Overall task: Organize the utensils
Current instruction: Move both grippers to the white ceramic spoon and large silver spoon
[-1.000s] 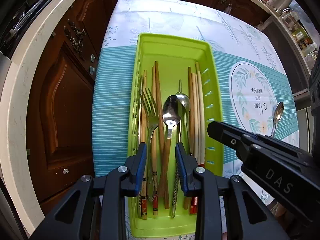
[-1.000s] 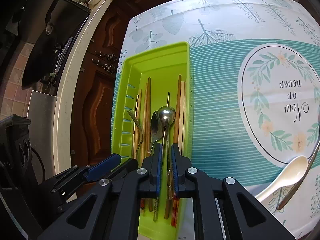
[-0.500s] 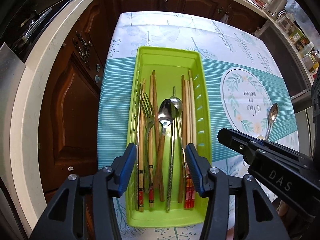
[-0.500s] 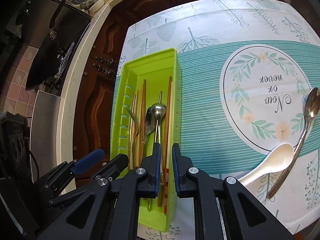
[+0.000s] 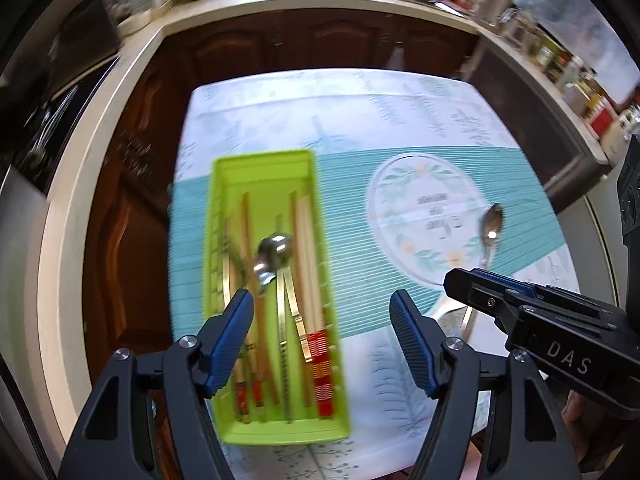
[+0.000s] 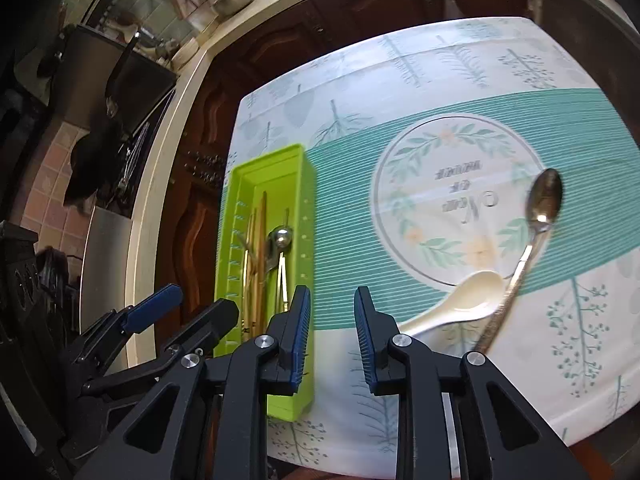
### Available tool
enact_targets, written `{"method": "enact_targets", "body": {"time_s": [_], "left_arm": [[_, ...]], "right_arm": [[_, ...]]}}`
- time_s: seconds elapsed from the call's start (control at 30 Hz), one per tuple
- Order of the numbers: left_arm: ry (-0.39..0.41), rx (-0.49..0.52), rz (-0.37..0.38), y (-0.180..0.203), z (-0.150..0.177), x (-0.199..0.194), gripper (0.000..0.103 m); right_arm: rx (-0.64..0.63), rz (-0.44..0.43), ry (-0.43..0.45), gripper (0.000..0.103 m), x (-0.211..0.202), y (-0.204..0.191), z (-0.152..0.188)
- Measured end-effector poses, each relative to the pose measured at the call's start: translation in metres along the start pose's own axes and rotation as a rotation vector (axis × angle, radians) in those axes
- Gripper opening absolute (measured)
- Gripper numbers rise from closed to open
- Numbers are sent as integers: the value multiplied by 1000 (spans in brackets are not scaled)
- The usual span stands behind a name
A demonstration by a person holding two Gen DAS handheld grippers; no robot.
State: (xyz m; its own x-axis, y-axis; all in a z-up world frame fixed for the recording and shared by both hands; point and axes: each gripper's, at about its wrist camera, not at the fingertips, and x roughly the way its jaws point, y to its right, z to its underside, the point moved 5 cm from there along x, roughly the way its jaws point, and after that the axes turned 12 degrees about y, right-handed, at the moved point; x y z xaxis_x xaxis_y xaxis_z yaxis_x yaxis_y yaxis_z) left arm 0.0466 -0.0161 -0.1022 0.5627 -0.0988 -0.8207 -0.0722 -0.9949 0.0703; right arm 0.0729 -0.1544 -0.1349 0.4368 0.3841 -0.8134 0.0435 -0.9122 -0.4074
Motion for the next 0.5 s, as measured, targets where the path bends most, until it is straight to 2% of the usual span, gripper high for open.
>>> {"method": "enact_targets", "body": {"time_s": [0.3, 0.5], "left_arm": [[-5, 103, 93, 64, -15, 10, 70], [-90, 200, 189, 103, -4, 47, 70]], "right_arm": [[99, 53, 39, 27, -43, 75, -10], [163, 99, 60, 27, -50, 127, -12]]}}
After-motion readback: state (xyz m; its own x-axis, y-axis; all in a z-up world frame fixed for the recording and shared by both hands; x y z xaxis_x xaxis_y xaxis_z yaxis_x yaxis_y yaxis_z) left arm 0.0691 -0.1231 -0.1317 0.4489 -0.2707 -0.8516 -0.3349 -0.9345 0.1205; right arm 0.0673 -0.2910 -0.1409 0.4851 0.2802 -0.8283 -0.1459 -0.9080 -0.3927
